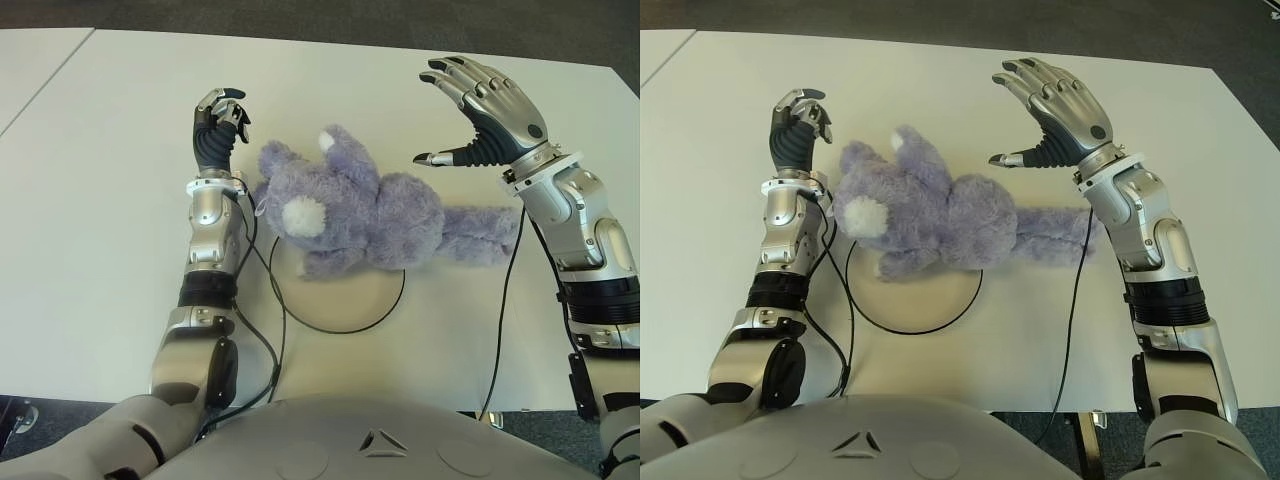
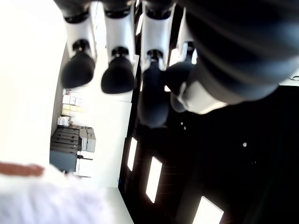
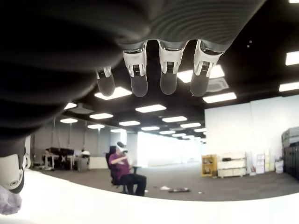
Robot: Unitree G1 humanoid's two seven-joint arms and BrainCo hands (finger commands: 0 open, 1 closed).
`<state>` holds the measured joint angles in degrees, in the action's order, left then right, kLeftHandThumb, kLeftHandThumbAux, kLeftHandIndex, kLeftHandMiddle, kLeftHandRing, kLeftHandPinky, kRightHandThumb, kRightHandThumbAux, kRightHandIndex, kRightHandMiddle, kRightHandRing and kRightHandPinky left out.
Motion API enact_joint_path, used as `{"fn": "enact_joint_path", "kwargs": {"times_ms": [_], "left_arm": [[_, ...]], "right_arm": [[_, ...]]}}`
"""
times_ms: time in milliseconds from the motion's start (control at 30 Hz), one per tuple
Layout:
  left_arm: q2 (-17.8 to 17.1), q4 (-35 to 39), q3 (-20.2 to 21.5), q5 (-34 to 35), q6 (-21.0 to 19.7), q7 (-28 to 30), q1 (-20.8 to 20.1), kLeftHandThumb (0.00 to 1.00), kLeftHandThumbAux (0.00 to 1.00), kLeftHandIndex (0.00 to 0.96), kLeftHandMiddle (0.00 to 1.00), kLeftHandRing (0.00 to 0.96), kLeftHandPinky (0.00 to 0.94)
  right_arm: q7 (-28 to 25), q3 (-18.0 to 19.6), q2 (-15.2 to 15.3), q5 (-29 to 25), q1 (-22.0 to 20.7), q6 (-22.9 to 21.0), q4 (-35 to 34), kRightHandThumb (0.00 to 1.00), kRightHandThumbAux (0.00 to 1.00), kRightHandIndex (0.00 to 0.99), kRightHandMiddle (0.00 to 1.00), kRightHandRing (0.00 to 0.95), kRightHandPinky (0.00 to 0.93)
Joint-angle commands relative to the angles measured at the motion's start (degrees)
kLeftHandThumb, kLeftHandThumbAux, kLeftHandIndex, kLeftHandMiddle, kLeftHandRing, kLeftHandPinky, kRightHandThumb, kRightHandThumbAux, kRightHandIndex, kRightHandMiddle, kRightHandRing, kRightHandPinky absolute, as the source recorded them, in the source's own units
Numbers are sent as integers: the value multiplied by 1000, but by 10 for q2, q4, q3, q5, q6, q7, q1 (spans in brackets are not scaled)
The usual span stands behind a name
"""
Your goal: Put the doll into the plate.
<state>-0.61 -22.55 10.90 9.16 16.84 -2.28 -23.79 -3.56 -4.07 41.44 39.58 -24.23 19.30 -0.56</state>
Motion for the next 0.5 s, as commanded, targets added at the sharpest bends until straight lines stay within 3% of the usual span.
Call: {"fn": "enact_joint_path", "kwargs": {"times_ms": [33, 500], "left_arm": [[0, -8, 2, 3, -4, 2, -1, 719, 698, 446, 799, 791, 762], [1, -10, 3, 7, 0, 5, -1, 719, 698, 446, 799, 790, 760]], "right_arm": [[10, 0, -15, -4, -7, -7, 12, 95, 503, 0, 0, 0, 0], [-6, 19, -59, -52, -7, -69, 7, 103, 547, 0, 0, 0, 29]]}}
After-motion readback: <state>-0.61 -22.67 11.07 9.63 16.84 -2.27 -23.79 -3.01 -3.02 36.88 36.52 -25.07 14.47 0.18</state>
